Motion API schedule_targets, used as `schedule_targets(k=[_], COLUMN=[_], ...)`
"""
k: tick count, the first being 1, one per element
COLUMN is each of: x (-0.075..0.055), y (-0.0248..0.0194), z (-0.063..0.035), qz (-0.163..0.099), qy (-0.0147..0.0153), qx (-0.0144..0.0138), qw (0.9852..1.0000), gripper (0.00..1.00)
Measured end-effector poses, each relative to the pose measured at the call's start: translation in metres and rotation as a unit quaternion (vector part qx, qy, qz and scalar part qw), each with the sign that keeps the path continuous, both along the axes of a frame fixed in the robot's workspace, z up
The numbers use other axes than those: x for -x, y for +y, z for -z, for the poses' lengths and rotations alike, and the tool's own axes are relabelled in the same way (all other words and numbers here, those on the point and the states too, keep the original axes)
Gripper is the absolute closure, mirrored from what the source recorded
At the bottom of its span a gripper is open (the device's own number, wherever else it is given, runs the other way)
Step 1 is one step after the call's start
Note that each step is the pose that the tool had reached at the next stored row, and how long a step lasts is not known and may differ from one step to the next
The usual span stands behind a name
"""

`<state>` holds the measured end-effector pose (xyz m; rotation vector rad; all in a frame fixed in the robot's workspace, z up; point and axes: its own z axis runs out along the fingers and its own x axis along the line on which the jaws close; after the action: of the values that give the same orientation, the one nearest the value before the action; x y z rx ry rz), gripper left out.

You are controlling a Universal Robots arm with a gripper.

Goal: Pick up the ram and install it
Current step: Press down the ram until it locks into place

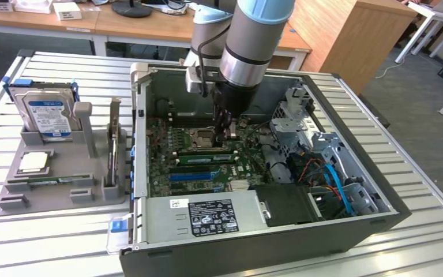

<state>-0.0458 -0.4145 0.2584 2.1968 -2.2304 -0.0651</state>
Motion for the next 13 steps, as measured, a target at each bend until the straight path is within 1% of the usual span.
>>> schedule_targets(k=[5,7,10,13], x=[0.0,0.0,0.0,0.0], y=[0.0,0.0001,0.0,0.0], z=[0.0,0.0001,0.0,0.0001], qz=[0.001,0.007,0.026,0.049], qy=[0.0,0.0,0.0,0.0], qx=[0.0,-0.0001,0.0,0.0], qw=[1.0,1.0,0.9997,0.9988], gripper=[0.89,0.89,0.89,0.89])
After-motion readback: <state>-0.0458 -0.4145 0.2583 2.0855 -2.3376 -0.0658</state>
